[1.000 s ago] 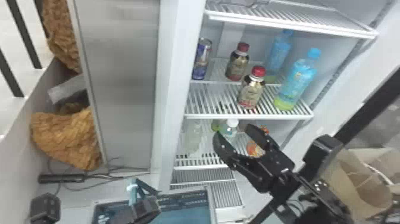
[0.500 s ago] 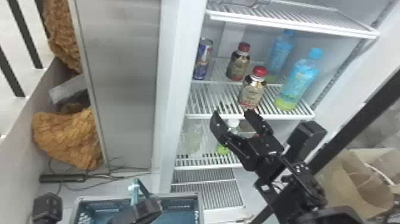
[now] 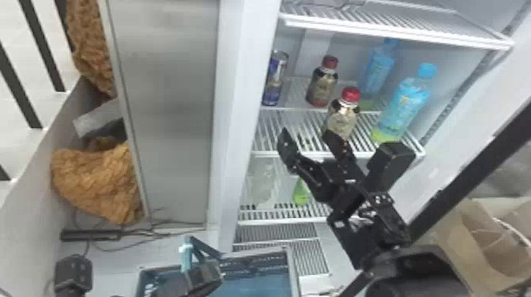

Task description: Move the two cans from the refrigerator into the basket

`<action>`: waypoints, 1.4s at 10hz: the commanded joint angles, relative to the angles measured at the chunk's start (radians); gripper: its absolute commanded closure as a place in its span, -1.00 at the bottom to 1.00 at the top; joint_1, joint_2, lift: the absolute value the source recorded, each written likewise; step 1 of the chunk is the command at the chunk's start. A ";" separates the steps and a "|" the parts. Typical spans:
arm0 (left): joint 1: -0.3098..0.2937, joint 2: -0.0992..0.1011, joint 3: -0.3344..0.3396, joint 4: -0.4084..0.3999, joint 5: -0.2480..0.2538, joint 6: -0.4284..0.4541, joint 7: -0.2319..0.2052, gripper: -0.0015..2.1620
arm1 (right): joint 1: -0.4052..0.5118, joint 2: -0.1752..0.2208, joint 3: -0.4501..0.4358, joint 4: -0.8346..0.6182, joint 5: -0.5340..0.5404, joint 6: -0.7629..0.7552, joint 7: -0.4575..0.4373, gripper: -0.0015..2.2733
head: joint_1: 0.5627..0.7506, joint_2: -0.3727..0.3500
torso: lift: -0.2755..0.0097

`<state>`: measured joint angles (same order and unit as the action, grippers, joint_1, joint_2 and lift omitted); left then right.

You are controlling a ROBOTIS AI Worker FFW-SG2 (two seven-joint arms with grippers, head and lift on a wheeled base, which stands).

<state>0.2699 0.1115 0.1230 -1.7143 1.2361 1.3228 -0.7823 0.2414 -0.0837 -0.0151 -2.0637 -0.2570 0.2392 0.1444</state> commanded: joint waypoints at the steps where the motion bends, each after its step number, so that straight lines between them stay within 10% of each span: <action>1: 0.000 0.001 0.003 0.000 0.000 0.000 0.000 0.10 | -0.062 0.001 0.011 0.062 0.004 -0.013 -0.005 -0.88 | 0.41 -0.62 | 0.72; 14: -0.005 0.011 -0.003 0.000 0.010 0.000 0.003 0.10 | -0.440 0.022 0.091 0.501 0.044 -0.082 -0.086 -0.88 | 0.41 -0.47 | 0.72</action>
<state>0.2653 0.1218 0.1185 -1.7143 1.2463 1.3228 -0.7791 -0.1828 -0.0626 0.0749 -1.5803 -0.2148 0.1576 0.0574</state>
